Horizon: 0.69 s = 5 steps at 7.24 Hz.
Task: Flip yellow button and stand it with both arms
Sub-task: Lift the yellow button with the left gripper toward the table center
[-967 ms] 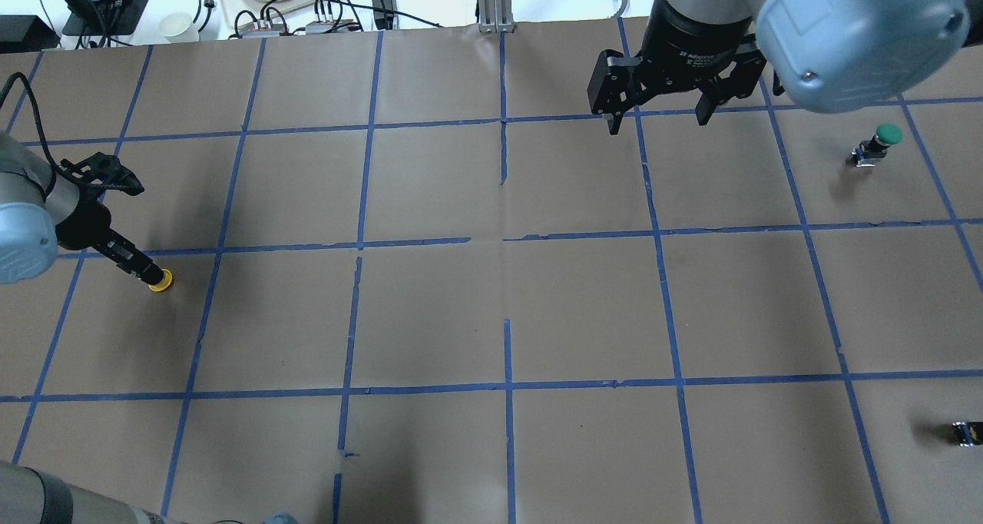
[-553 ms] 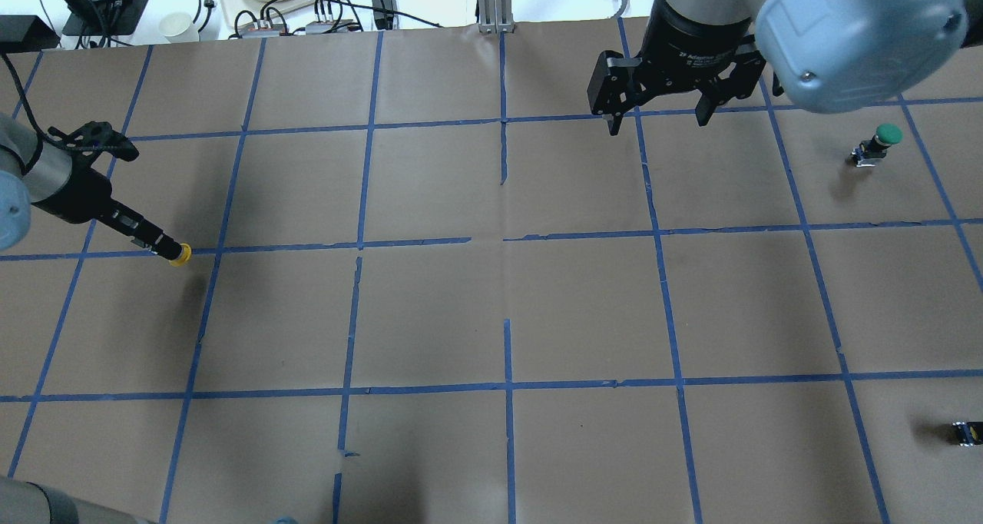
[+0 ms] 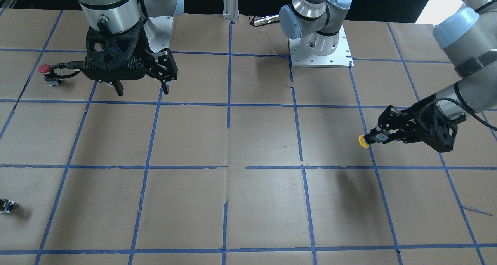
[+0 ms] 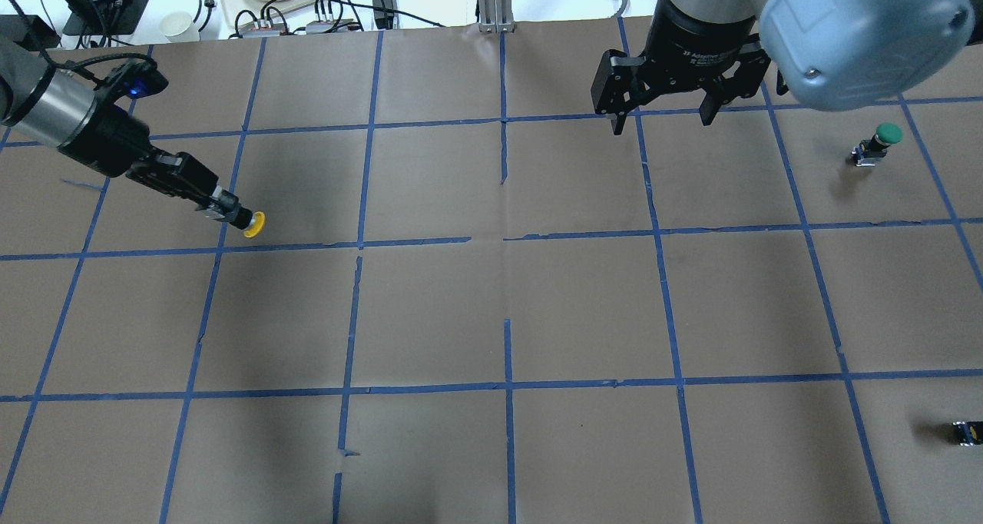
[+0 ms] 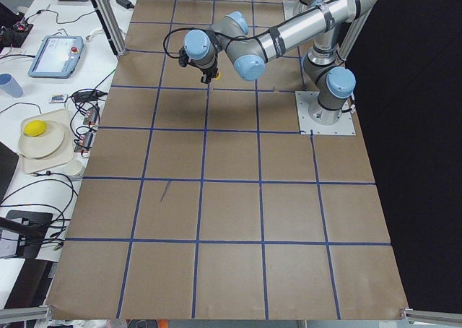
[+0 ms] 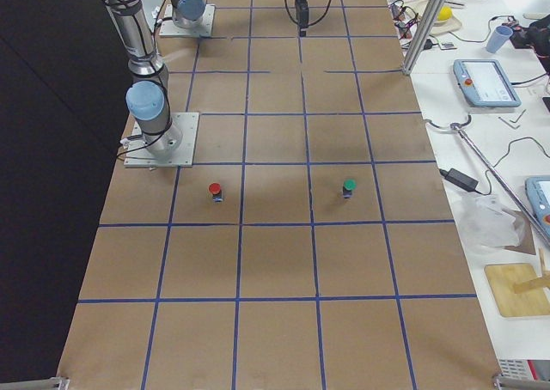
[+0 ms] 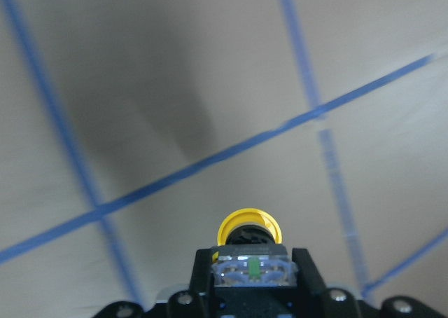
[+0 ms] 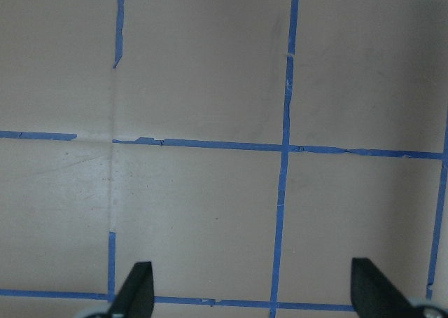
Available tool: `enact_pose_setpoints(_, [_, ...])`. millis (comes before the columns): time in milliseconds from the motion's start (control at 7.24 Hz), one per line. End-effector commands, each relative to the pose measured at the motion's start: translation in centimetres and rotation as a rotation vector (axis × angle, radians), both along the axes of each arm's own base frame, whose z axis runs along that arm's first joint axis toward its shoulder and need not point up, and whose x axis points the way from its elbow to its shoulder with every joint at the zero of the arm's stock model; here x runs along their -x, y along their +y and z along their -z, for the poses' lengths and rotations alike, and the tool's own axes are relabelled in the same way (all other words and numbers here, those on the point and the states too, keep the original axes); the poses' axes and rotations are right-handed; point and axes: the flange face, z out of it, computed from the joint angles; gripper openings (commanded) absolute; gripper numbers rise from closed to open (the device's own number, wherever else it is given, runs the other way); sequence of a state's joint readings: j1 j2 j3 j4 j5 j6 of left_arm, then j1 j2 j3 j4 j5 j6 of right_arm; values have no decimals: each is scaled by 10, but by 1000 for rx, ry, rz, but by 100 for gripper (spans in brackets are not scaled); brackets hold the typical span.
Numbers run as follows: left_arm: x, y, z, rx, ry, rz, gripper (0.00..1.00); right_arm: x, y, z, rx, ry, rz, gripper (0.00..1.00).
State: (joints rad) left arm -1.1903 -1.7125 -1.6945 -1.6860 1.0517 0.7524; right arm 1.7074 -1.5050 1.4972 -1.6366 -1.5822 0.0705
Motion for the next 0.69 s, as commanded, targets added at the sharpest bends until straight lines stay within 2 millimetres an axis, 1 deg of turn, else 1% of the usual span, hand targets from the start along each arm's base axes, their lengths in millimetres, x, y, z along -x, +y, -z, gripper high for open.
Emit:
enact_pose_setpoints(0, [85, 15, -24, -77, 304, -58, 12, 0, 0, 0, 1, -2, 0, 100])
enact_pose_setpoints(138, [114, 15, -30, -76, 398, -64, 9, 0, 0, 0, 4, -3, 0, 100])
enact_pose_setpoints(276, [140, 15, -31, -82, 450, -55, 5, 0, -1, -1, 6, -5, 1, 100])
enact_pose_setpoints(415, [161, 14, -35, -76, 546, -79, 4, 4, -3, -2, 10, -10, 9, 100])
enact_pose_setpoints(553, [176, 19, -33, -90, 614, -103, 3, 14, -9, -4, 9, -58, 37, 100])
